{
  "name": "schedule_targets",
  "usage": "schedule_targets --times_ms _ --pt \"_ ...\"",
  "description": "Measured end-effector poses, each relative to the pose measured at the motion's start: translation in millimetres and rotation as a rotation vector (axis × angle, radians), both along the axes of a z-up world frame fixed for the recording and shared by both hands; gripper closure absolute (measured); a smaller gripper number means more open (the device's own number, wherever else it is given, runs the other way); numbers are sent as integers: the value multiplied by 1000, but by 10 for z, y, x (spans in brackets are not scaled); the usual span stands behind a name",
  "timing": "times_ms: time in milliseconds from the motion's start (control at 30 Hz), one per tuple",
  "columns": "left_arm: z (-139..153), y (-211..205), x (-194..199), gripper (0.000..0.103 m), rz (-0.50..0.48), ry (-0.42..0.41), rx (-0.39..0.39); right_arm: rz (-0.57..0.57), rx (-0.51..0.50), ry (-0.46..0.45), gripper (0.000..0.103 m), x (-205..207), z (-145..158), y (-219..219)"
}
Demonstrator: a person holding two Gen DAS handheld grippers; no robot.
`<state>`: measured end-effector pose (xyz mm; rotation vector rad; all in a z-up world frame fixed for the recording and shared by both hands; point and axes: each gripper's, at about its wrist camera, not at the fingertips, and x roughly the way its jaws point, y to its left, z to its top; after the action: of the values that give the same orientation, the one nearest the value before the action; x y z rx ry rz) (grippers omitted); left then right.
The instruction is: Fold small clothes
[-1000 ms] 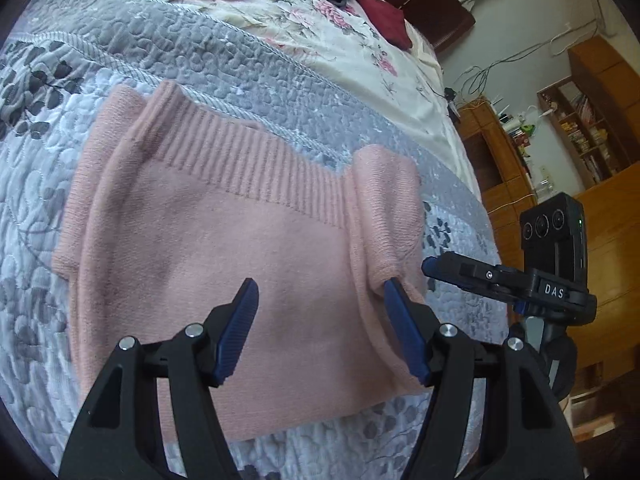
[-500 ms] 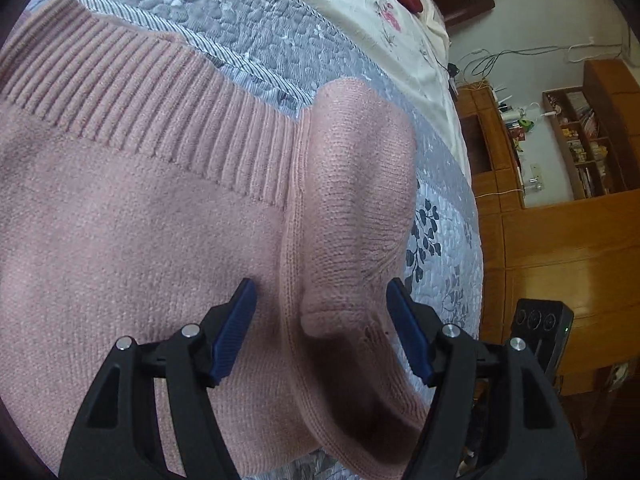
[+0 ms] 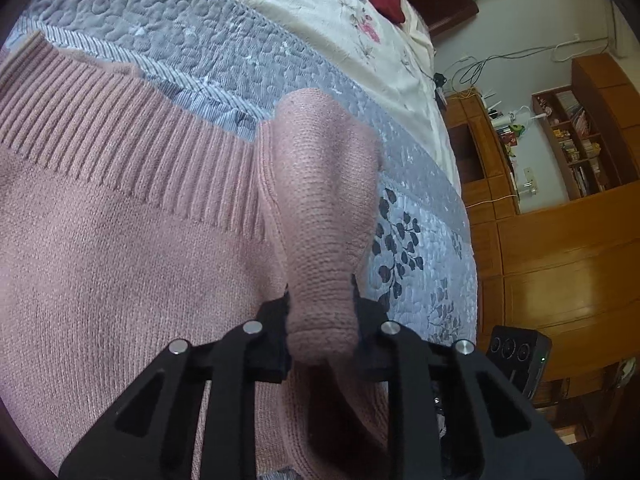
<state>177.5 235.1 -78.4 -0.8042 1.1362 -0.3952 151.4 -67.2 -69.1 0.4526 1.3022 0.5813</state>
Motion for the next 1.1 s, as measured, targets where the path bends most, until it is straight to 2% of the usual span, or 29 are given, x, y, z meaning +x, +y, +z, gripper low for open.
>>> schedule_targets --times_ms 233,467,667,833,967,1100 --pt "404 389 -199 83 33 -107 -18 30 -9 -35 57 -28 114 188" --pt "553 1146 -417 84 104 -122 31 96 4 -61 56 -53 196 554" --pt "511 1779 -603 84 180 -104 49 176 16 -69 56 -148 201 945" --pt "334 2188 -726 84 228 -62 46 229 36 -64 53 -240 218 1245" --pt "101 2332 -776 83 240 -28 17 256 56 -54 52 -331 210 1416" --pt "-92 2314 -766 83 222 -12 36 269 77 -26 52 -397 145 1536"
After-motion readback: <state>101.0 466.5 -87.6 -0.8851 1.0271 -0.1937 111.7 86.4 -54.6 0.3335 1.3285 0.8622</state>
